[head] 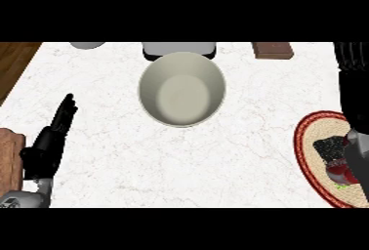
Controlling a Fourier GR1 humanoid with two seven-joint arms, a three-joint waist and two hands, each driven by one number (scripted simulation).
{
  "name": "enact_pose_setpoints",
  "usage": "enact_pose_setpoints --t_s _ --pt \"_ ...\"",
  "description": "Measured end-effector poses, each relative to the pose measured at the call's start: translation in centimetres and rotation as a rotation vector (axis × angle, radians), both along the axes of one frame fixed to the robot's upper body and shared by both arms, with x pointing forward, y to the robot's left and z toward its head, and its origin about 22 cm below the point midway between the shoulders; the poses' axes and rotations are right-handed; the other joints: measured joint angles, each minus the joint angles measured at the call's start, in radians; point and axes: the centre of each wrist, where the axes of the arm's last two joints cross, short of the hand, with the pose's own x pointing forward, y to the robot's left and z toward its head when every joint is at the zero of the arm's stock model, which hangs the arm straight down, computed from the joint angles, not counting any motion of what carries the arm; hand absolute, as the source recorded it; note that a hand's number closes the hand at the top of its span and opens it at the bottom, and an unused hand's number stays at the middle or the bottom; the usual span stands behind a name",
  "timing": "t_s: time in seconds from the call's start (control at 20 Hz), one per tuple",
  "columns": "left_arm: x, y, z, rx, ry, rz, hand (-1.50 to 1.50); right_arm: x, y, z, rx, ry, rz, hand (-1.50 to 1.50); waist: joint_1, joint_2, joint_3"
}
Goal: Pick the can from the placemat and place it in the bowl
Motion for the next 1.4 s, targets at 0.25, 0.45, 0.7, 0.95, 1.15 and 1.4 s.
enact_pose_setpoints --t_s 0.25,0.45,0.7,0.95,1.15,1.4 --pt "-0.4 -2.3 -0.3 -0.129 0.033 -0.048 0.00 -1.9 -4.7 -2.7 -0.038 0.170 -0.323 1.50 -0.057 0.014 -0.007" --pt "-0.7 -3.8 -0.7 -0.248 0.064 -0.073 0.00 -4.6 -11.5 -7.2 -0.074 0.386 -0.755 -1.50 -0.148 0.027 -0.014" --pt "-0.7 -6.0 -0.2 -0.365 0.113 -0.176 0.00 -9.4 -11.7 -11.3 -0.115 0.429 -1.035 -1.50 -0.100 0.025 -0.011" --pt "-0.3 -7.4 0.7 -0.399 0.135 -0.252 0.00 -13.0 -11.1 -12.3 -0.293 0.548 -1.116 -1.50 -0.049 0.031 -0.016" --pt "0.0 -8.2 1.1 -0.401 0.139 -0.282 0.00 -14.4 -12.4 -11.7 -0.417 0.716 -1.199 -1.50 -0.025 0.039 -0.022" --pt "0.5 -8.7 1.5 -0.401 0.146 -0.311 0.00 -14.1 -12.0 -8.8 -0.484 0.950 -1.245 -1.50 0.005 0.042 -0.022"
